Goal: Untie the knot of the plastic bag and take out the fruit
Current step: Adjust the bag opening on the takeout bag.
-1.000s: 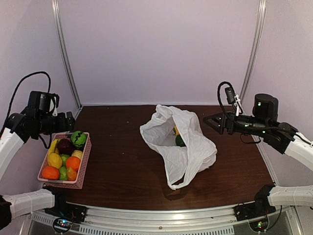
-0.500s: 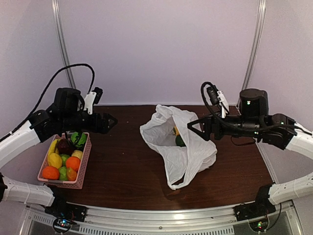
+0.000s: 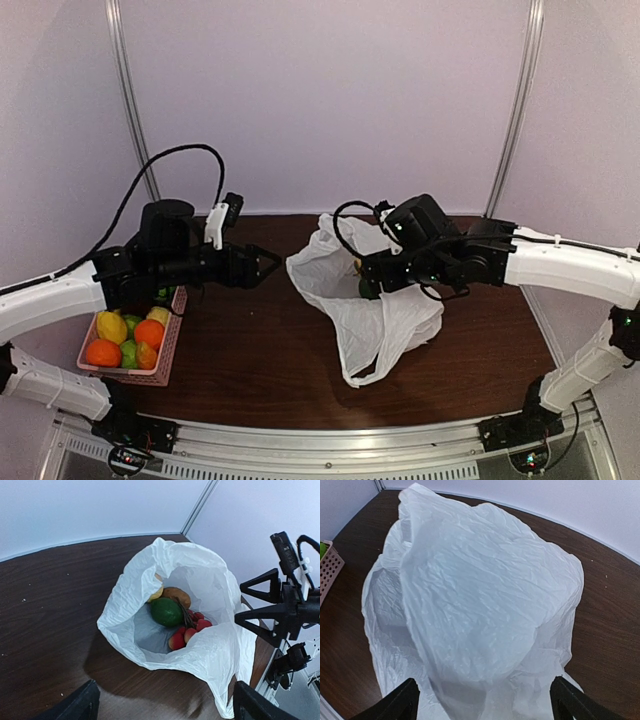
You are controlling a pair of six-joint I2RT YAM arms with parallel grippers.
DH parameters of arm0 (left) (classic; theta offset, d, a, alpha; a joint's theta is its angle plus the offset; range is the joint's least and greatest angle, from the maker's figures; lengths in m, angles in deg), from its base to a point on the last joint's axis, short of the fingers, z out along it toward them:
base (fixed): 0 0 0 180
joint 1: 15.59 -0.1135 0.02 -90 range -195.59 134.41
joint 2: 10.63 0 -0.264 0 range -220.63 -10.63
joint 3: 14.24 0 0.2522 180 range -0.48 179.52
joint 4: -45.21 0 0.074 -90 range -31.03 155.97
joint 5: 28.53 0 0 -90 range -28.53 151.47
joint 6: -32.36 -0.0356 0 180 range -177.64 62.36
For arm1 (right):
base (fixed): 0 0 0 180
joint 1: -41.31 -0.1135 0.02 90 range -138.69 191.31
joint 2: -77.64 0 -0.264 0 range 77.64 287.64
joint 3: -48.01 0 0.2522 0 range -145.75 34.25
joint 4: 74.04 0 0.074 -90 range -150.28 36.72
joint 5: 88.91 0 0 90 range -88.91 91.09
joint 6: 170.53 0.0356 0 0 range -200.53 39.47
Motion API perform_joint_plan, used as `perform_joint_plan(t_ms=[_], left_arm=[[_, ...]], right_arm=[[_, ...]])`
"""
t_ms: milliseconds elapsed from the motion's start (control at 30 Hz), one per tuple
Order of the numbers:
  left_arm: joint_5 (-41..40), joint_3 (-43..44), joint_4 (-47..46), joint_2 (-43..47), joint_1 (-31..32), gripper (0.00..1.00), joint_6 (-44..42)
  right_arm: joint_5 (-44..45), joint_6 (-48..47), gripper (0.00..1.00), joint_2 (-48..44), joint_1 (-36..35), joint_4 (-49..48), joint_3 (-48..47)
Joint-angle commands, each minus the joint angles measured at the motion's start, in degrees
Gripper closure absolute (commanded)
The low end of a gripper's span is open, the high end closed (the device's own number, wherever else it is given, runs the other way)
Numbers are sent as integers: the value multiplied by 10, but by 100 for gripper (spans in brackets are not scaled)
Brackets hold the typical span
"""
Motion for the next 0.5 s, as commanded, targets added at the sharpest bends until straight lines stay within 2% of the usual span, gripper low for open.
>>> perform_joint_plan(t_ms=[0, 133, 267, 467], left_arm=[[-41, 5, -38, -32, 35, 6, 12], [-109, 52, -10, -88, 85, 6, 7], [-102, 88, -46, -158, 121, 6, 3], [-80, 166, -86, -282, 157, 5, -15]], right_arm=[[120, 18, 9, 44, 15, 95, -29], [76, 29, 16, 15, 51, 60, 24], [28, 42, 24, -25, 78, 22, 99], [-14, 65, 25, -51, 91, -19, 184]])
